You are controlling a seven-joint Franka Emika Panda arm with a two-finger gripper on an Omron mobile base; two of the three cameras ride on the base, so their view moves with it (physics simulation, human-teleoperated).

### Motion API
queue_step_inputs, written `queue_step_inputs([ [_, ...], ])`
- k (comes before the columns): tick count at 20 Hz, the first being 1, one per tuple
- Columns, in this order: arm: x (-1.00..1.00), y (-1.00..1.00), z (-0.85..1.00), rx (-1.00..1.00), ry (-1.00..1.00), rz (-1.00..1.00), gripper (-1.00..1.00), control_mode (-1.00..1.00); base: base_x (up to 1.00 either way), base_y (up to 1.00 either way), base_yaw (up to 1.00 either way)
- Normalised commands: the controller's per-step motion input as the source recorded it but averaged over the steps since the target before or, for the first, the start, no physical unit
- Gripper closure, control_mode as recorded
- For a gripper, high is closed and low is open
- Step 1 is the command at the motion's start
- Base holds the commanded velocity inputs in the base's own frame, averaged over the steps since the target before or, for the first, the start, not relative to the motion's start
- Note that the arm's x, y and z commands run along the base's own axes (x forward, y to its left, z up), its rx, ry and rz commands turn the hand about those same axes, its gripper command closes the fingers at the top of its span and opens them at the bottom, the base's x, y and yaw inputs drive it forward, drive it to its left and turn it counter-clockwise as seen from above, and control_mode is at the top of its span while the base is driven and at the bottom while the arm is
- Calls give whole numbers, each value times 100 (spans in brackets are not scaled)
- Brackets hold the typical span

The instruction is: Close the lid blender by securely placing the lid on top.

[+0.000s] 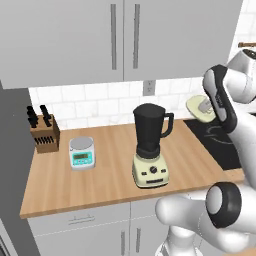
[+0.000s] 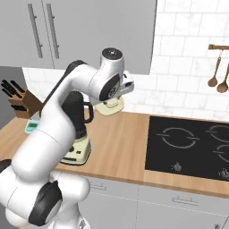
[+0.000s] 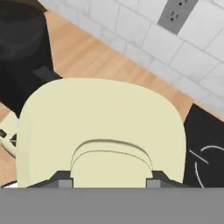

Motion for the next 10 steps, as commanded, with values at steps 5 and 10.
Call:
queue_step_inputs([
  [5, 0, 94, 100, 0, -10, 0, 100, -100, 0, 0, 0],
  [10, -1, 100, 78, -4, 0, 0, 100, -100, 0, 0, 0],
])
